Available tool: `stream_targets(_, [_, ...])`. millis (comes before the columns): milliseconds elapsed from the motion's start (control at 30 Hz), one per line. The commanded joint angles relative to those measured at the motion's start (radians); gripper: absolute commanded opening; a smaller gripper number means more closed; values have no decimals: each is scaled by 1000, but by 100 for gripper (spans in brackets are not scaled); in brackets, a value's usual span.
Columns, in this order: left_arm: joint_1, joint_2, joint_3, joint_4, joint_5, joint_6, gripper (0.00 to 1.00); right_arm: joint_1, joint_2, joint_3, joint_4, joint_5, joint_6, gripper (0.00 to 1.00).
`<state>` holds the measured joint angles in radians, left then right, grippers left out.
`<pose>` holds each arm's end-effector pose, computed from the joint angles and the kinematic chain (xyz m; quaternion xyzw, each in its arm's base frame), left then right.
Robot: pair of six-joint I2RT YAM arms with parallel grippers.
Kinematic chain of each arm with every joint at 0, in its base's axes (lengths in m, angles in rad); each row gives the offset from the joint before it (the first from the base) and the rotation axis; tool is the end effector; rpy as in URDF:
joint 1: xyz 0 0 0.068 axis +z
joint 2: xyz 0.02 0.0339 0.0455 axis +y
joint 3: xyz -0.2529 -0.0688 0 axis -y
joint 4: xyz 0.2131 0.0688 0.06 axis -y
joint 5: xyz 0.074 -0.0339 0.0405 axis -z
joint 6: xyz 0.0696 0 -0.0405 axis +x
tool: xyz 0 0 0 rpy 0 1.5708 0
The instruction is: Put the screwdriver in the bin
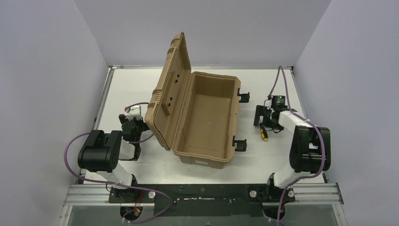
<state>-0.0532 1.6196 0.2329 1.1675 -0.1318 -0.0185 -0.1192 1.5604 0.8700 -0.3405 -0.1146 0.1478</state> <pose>0.2700 -0.0052 0.1365 -0.0277 0.7791 0.0290 0.6256 0.2923 -0.0270 0.1542 0.1129 0.9557 0.0590 0.2654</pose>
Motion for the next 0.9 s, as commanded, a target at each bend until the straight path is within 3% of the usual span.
stream_targets(0, [-4,-9,20,46,-8,-8,97,55,40,31,-42,73,-33,99])
stream_targets(100, [-4,-7,20,46,-8,-9,97,55,80,20,-47,102,-15,96])
stream_targets(167, [-4,-8,20,47,-9,-8,97,56,88,27,-57,95,-11,82])
stream_targets(267, [-4,-8,20,47,-8,-8,97,56,92,67,-103,70,-18,16])
stream_targets(300, [-4,-8,20,46,-8,-8,97,57,90,85,-122,69,-21,1])
stream_targets(500, [-4,-9,21,46,-8,-8,97,52,-31,275,-238,17,50,0])
stream_targets(633, [-4,-8,20,47,-7,-8,97,90,-59,557,-361,62,150,0])
stream_targets(767, [-4,-8,21,46,-8,-8,97,195,-49,805,-430,82,230,0])
stream_targets(867, [-4,-8,20,47,-9,-8,97,340,-41,899,-413,111,307,0])
